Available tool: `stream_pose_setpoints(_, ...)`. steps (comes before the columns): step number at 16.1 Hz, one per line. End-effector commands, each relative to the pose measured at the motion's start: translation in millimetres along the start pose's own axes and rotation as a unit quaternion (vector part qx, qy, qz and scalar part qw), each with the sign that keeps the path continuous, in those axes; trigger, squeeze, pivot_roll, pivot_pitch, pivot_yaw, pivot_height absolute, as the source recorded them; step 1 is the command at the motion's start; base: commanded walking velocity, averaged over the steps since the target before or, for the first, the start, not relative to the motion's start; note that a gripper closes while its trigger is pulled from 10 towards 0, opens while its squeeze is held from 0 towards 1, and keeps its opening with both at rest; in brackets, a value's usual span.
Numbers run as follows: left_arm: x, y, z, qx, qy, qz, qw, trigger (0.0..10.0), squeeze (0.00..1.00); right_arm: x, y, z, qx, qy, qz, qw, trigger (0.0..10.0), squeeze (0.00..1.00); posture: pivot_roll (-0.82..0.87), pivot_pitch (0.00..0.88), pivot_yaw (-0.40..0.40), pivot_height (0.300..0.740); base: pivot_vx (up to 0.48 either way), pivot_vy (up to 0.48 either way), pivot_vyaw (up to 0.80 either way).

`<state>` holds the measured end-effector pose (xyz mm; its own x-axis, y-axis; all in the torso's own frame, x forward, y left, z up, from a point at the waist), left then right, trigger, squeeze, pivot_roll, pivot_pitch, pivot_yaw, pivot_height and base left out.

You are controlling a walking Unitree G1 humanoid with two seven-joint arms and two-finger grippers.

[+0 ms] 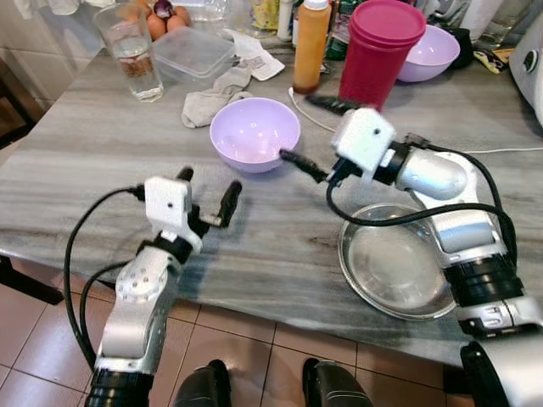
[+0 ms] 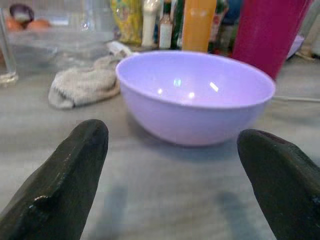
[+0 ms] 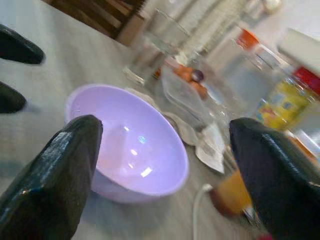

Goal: Setting the table

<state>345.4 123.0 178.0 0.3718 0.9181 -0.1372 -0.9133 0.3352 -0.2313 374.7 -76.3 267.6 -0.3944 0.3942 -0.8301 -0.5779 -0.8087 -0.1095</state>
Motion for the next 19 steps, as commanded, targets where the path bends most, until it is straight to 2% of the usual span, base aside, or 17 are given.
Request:
stream_pose_setpoints(1,7.0,0.2,-3.0,0.004,-0.002,0.016,1.000,10.0,0.00,-5.6,5.0,-0.4,0.010,0.000,-0.032,0.999,10.0,1.00,-0.20,0.188,0.024,0.740,0.000,0.000,0.00)
stream_pose_setpoints(4,11.5,-4.1,-3.7,0.004,0.002,0.032,0.999,10.0,0.00,-20.2,17.2,-24.4,0.059,-0.014,-0.078,0.995,10.0,1.00,-0.20,0.188,0.025,0.740,0.000,0.000,0.00)
stream_pose_setpoints(6,11.5,-4.5,-4.5,0.005,0.002,0.035,0.999,10.0,0.00,-25.0,18.9,-30.1,0.070,-0.021,-0.087,0.994,10.0,1.00,-0.20,0.189,0.022,0.740,0.000,0.000,0.00)
stream_pose_setpoints(7,11.7,-4.0,-4.5,0.003,0.001,0.040,0.999,10.0,0.00,-22.2,13.6,-26.2,0.056,-0.021,-0.061,0.996,10.0,0.07,-0.19,0.193,0.020,0.740,0.000,0.000,0.00)
stream_pose_setpoints(8,13.1,-2.4,-4.3,0.002,-0.001,0.046,0.999,10.0,0.00,-17.6,8.5,-24.4,0.048,-0.008,-0.023,0.999,10.0,0.00,-0.19,0.194,0.019,0.740,0.000,0.000,0.00)
stream_pose_setpoints(13,25.4,4.9,-5.9,0.009,0.003,0.068,0.998,10.0,0.00,5.0,-3.5,-23.4,0.037,0.001,0.104,0.994,10.0,0.00,-0.17,0.206,0.007,0.740,0.000,0.000,0.00)
stream_pose_setpoints(14,27.2,6.0,-5.7,0.010,0.004,0.072,0.997,10.0,0.00,25.8,-1.5,-32.3,0.047,-0.001,0.178,0.983,10.0,0.00,-0.17,0.208,0.005,0.740,0.000,0.000,0.00)
stream_pose_setpoints(19,17.7,12.2,-5.2,0.012,0.017,0.021,1.000,10.0,0.00,35.3,-5.6,-37.6,0.049,0.043,0.221,0.973,10.0,0.00,-0.16,0.214,0.003,0.740,0.000,0.000,0.00)
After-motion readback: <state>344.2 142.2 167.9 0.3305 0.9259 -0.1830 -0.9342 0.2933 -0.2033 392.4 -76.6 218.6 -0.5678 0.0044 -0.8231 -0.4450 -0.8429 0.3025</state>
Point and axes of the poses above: a point about 5 cm out from each wrist's last joint towards the gripper, its own y axis pointing back from the gripper into the wrist, its own z axis along the axis of the wrist's last joint, x = y × z, the point moved 5 cm from there along -y, pointing out of the wrist towards the gripper, and after that the axes turned 9 degrees about y, right-handed, at the moved point
